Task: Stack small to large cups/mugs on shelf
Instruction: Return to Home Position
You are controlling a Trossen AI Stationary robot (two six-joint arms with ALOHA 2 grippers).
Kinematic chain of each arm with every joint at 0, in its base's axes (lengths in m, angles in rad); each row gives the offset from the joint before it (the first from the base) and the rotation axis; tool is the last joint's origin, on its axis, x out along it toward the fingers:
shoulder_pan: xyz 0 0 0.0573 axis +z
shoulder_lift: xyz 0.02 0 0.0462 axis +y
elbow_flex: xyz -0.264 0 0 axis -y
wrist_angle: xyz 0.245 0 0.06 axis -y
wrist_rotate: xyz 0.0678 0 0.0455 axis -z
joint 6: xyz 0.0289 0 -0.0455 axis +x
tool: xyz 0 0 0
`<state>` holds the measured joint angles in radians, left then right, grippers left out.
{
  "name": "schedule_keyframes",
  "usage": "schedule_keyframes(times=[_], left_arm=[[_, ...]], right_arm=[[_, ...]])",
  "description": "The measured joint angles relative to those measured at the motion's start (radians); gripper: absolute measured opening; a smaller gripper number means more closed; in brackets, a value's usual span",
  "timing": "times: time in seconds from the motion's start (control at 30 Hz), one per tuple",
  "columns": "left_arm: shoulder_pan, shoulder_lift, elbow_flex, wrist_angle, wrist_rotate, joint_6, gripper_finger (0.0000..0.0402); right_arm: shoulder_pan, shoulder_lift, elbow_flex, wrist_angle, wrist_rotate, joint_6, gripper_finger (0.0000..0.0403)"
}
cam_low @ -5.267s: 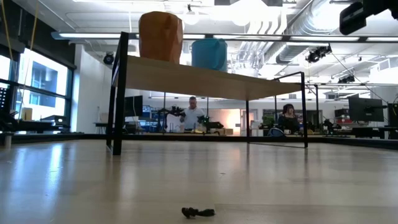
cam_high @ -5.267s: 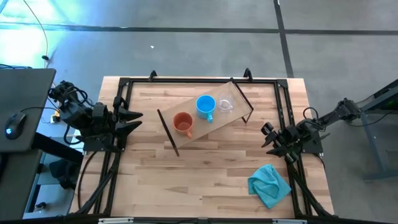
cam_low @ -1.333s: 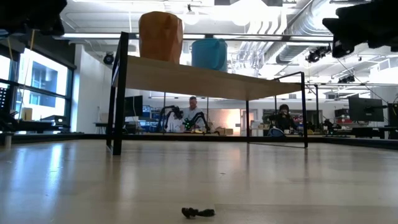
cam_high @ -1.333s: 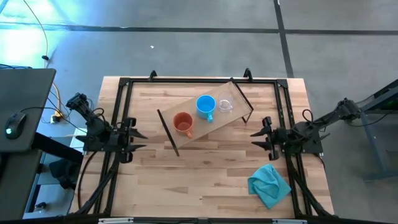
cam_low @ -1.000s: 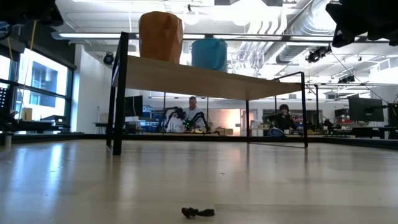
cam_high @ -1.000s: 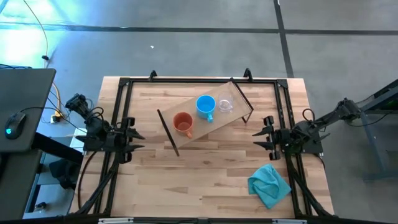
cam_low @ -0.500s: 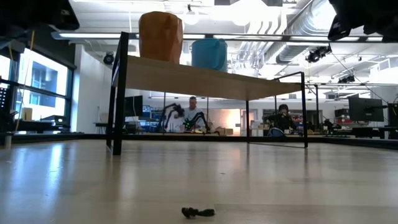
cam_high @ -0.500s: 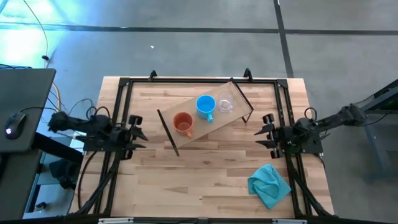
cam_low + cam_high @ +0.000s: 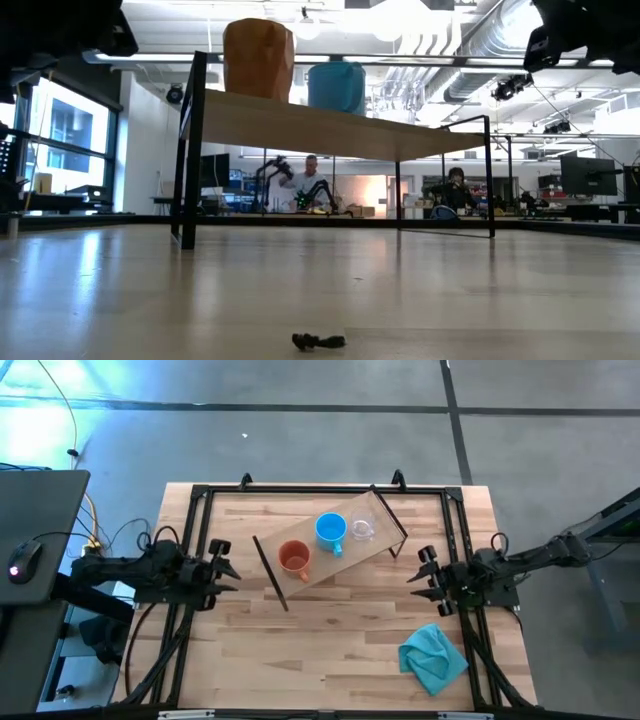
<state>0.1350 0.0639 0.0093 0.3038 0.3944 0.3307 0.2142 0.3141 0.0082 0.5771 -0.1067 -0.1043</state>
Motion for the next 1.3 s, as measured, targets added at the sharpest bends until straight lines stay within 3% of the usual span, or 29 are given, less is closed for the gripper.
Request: schedule_keyframes(times=[0.3,0.97,1.3], left_arm=[[0.076,0.0,0.0,0.01,0.044,-0.025,0.0124],[0.075,0.0,0.0,0.036,0.013,-0.032,0.0124],[0.075,0.0,0.0,0.0,0.013,-0.065,0.0124]], right_arm=[[-0.099,0.0,0.0,-0.033,-0.115,0.0,0.0124],[-0.36,-0.001,0.0,-0.035,-0.374,0.011,0.0124],[-0.373,0.0,0.0,-0.066,-0.396,0.048,0.0124]])
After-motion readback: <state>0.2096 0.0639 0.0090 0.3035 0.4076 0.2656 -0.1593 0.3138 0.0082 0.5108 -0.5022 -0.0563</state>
